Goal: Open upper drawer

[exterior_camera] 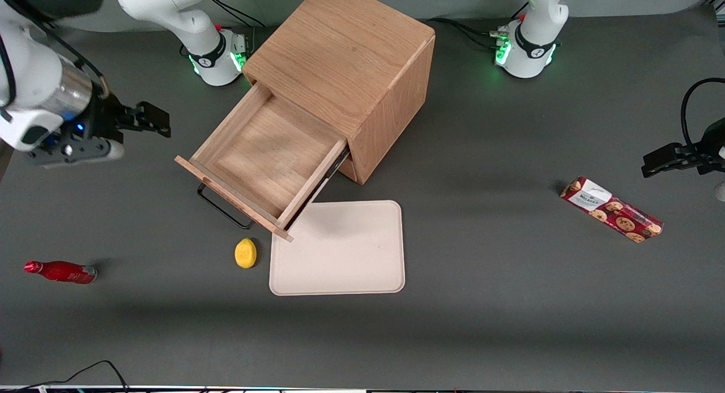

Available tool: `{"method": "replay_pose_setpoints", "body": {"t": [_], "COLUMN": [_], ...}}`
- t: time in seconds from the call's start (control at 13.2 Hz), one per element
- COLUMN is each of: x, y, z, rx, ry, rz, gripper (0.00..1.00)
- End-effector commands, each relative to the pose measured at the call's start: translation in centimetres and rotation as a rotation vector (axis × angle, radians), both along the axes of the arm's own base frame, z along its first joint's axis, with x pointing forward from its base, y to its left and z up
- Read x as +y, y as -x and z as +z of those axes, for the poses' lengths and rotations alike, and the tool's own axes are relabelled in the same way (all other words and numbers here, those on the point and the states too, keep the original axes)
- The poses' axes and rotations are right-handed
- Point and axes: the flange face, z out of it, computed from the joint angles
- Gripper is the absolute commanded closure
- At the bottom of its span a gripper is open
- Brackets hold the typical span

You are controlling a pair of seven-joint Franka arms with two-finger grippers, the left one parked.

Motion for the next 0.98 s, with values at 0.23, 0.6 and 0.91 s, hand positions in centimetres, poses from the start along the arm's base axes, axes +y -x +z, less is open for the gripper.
{"method": "replay_pose_setpoints", "body": {"t": [0.23, 0.6, 0.91], "x": [-10.0, -14.2, -15.2], "y": [2.6, -0.9, -1.3], "z": [-2.1, -2.5, -2.3], "rx": [-0.030, -0.046, -0.054], "ry": [0.004, 0.094, 0.093], "rz": [-0.183, -0.235, -0.254], "gripper": [0.00, 0.00, 0.00]}}
